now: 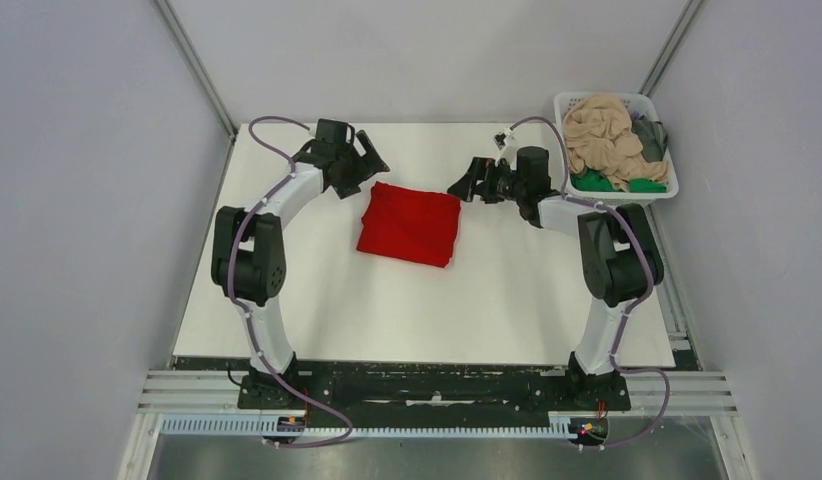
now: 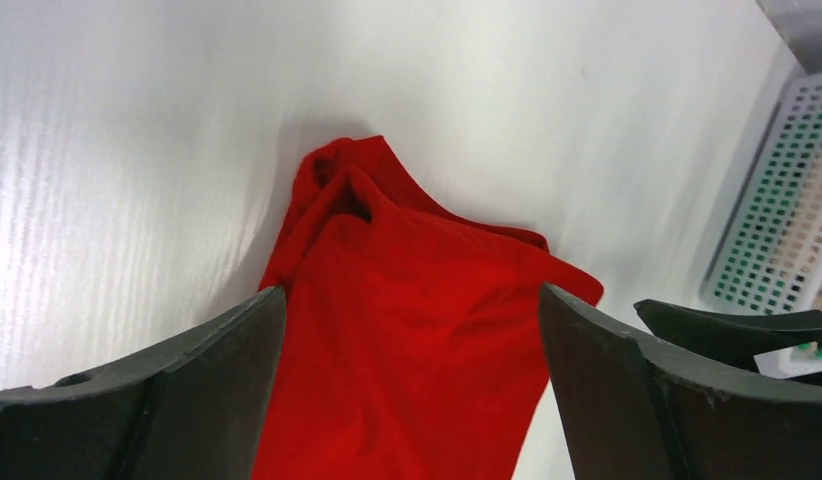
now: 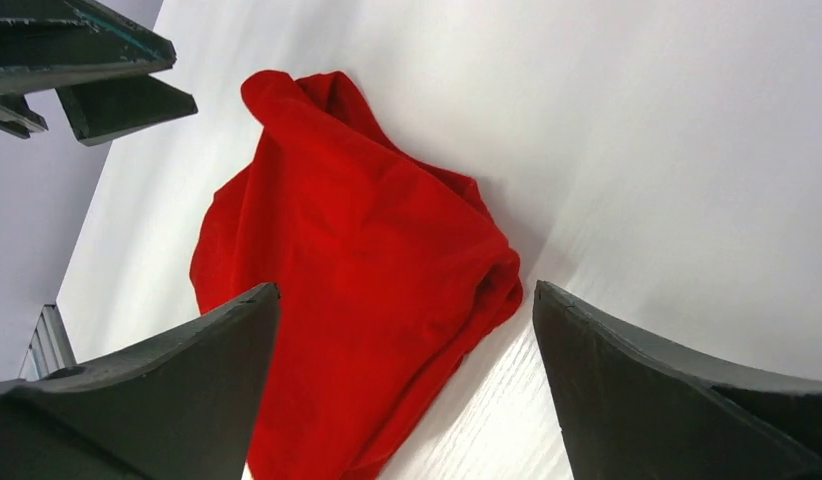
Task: Fold and stack the t-shirts
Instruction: Smooth out wrinkles on the folded tshirt
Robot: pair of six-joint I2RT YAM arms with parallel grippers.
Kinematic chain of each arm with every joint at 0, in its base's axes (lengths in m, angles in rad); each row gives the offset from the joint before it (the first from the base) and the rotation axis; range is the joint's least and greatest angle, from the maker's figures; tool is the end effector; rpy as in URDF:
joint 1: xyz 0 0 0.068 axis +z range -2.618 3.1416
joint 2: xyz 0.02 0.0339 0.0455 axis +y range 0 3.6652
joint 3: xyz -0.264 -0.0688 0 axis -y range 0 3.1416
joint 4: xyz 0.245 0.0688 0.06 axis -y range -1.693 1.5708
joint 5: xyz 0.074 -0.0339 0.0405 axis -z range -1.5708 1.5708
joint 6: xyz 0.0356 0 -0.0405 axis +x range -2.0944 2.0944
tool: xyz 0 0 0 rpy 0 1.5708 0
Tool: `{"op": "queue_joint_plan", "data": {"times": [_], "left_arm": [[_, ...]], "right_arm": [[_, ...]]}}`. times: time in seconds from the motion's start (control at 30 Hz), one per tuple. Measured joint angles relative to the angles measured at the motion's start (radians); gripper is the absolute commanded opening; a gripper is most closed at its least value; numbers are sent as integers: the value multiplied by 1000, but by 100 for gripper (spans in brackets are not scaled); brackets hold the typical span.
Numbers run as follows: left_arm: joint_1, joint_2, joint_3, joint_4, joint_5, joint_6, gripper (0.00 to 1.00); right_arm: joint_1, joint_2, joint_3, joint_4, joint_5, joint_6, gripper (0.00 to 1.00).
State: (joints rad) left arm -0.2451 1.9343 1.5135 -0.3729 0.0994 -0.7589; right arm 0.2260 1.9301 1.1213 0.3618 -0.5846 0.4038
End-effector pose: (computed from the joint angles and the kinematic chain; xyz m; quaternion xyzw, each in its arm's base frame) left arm 0.4248 -0.1099 0.2369 -0.2167 0.8988 -0.2224 0.3096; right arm 0.4038 0.1130 0.1800 -0.0810 0.8208 0.3899 0.4096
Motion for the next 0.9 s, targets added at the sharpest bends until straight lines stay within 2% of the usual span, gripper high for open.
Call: {"op": "queue_joint_plan", "data": {"times": [0.27,0.43,0.73,0.9], "left_arm": [[-29,-42,-42,65,123,0,100],[-51,24,-8,112,174,-2,100],[-47,320,239,39,134,-1,100],[-44,363,309,-5,136,-2,100]], "right_arm": [[48,-151,-121,-24,3,-16,98],[116,-145,-121,-5,-29,-16,98],[117,131,95,-38,-17,-39,98],[112,198,150,-56,-8,-58,98]]}}
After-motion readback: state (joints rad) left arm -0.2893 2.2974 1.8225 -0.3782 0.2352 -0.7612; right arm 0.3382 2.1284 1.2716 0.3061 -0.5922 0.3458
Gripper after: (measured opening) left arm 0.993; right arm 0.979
